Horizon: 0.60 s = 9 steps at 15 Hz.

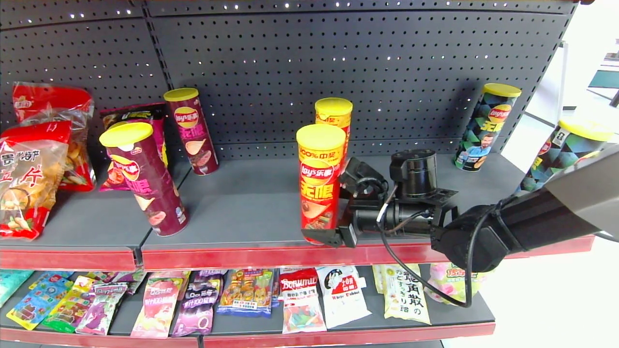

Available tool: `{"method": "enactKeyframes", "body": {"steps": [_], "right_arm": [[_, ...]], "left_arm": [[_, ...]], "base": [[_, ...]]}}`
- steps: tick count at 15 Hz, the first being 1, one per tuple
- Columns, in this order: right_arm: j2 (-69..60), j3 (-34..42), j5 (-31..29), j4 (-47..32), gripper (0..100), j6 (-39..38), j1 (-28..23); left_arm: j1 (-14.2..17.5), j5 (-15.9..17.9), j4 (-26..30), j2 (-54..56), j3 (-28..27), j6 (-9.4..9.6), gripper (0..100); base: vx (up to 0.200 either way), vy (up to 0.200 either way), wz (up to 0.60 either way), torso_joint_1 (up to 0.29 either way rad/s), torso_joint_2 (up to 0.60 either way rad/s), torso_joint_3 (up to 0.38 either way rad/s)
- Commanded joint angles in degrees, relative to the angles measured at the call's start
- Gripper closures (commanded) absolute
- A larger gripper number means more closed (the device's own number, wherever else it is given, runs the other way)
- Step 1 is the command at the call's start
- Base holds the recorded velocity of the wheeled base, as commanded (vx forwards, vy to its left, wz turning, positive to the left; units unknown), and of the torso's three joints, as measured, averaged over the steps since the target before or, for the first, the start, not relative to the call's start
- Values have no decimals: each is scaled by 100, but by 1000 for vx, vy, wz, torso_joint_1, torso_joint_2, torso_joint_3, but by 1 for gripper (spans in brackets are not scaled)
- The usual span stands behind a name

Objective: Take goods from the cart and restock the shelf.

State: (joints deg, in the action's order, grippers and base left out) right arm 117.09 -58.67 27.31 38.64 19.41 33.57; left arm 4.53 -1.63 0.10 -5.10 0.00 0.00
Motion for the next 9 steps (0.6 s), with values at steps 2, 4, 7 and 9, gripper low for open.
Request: {"method": "enactKeyframes", "body": {"steps": [2,4,7,9], "right_arm": [[33,-13,3,3,100,10,0],[33,-21,3,3,100,10,0],[7,5,3,20,100,28,-9],[-20,23,3,240,100,46,-35]], "left_arm": [[4,-4,-1,-9,0,0,0],[4,-4,-1,-9,0,0,0],[4,-4,-1,-9,0,0,0],[4,-4,-1,-9,0,0,0]], "base": [[0,0,0,0,0,0],[0,0,0,0,0,0],[0,0,0,0,0,0],[0,0,0,0,0,0]]}}
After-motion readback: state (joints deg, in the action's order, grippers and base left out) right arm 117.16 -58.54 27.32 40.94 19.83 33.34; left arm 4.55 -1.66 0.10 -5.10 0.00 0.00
